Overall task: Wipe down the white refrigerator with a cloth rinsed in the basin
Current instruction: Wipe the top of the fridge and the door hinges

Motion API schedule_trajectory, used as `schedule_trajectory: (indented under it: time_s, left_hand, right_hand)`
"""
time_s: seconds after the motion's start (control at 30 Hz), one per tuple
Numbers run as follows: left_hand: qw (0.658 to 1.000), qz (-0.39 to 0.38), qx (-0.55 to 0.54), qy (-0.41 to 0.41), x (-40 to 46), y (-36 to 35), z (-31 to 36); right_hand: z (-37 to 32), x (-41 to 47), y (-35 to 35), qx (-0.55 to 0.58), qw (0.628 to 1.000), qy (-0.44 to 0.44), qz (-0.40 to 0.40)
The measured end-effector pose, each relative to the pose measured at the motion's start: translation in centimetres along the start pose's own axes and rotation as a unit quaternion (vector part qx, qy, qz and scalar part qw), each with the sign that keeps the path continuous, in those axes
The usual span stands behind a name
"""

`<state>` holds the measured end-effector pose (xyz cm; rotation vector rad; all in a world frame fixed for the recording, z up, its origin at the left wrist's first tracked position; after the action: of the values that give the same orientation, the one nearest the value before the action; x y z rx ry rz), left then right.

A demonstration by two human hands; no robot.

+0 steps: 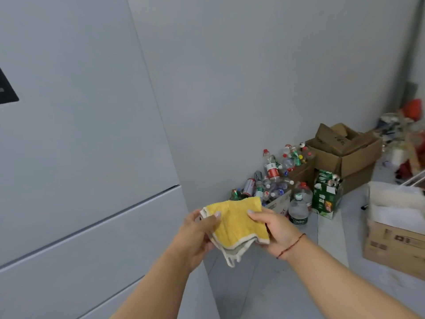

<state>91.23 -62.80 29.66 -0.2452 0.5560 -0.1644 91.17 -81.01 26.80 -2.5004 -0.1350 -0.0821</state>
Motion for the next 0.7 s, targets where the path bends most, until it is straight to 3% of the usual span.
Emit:
schedule_trajectory:
  time_s: [0.1,0.23,0.37,0.43,0.47,0.5,0.53,0.57,0.6,0.63,0.67,0.7]
  left_hand:
    - [1.000,0.011,0.008,-0.006,2.0,-0.9,0.7]
    - [0.996,-0.070,-0.050,-0.004,5.7,-3.7,3.1]
    - [0.998,-0.063,-0.031,0.005,10.8,-5.5,5.2]
    - [0.999,-0.045,-0.027,0.005,13.5,-5.7,6.4]
    - [0.999,-0.042,-0.018,0.002,14.7,-5.9,7.2]
    - [0.999,-0.040,0.001,-0.001,15.3,-6.1,7.8]
    - [0.999,-0.040,0.026,-0.005,16.3,-6.2,8.7]
    - [0.998,-0.032,0.058,-0.016,17.2,-6.4,9.6]
    - [0.994,-0.012,0.104,-0.033,18.2,-6.5,10.5]
    - [0.985,0.020,0.164,-0.059,19.0,-6.5,11.4]
    - [0.961,0.069,0.250,-0.090,20.0,-6.3,12.3]
    - [0.917,0.139,0.348,-0.137,20.4,-6.4,12.9]
  right_hand:
    - [-0.4,1.2,1.9,0.110,0.993,-0.010,0.032]
    - [2.3,3.3,3.2,0.246,0.965,-0.002,0.092]
    - [2.8,7.9,5.2,0.257,0.952,0.075,0.146]
    - [1.6,11.1,6.7,0.290,0.938,0.112,0.150]
    - [0.6,12.2,6.8,0.304,0.937,0.137,0.101]
    - [0.0,13.3,6.4,0.308,0.935,0.172,0.025]
    - [-0.6,13.8,6.8,0.250,0.942,0.223,-0.007]
    - [-0.6,14.9,7.2,0.266,0.932,0.245,-0.004]
    - [0.1,16.4,7.2,0.260,0.933,0.250,0.015]
    - [0.9,18.1,6.9,0.232,0.955,0.170,0.077]
    - [2.0,19.9,6.9,0.212,0.962,0.116,0.130]
    - [2.3,20.6,6.6,0.214,0.956,0.120,0.161]
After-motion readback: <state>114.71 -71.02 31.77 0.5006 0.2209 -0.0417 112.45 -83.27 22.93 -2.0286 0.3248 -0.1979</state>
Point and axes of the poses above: each hand's wrist, its own x-axis towards the middle knuckle, its own y-axis out of the back of the hand, z = x × y, the point moved 2 cm from there along x, towards the middle knuckle, and after that the axes turned 15 degrees about y, right-handed, at the moved point
